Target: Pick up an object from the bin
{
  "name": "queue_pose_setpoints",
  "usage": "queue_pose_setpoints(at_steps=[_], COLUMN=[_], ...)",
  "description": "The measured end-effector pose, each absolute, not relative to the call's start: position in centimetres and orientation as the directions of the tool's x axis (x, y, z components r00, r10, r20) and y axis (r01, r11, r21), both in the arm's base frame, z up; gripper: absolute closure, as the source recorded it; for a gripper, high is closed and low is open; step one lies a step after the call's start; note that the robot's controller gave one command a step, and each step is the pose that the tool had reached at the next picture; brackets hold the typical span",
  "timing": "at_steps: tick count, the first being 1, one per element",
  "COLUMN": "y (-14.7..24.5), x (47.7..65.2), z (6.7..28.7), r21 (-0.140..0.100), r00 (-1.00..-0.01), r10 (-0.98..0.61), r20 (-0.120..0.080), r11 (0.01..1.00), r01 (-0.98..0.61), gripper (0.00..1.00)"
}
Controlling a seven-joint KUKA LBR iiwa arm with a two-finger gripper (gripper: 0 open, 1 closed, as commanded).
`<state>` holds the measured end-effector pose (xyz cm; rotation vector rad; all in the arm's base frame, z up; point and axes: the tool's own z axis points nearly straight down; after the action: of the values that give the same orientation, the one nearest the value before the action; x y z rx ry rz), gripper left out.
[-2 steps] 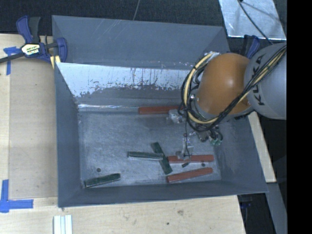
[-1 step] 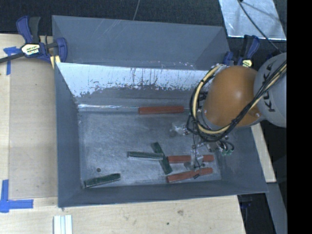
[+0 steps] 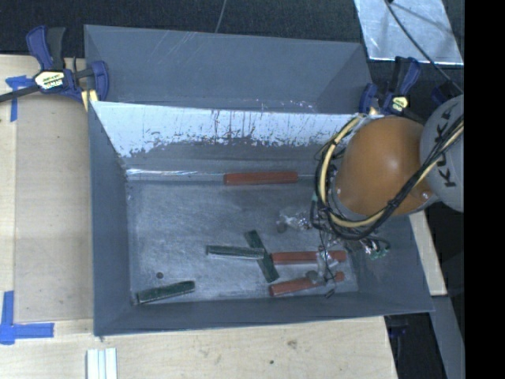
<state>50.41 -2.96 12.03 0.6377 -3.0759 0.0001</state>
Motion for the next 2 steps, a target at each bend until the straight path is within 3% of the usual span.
queue_pose_setpoints(at_steps=[1,2], y=[-3.0,-4.9], x=[51.9,53.2], z=[8.5,7.2], r21=[-0.001,-0.001], r00=[-0.995,-0.946], r10=[-0.099,-0.323], r20=[-0.004,-0.008], r11=[0.995,0.946], r01=[-0.099,-0.323], gripper=[0.00,1.00])
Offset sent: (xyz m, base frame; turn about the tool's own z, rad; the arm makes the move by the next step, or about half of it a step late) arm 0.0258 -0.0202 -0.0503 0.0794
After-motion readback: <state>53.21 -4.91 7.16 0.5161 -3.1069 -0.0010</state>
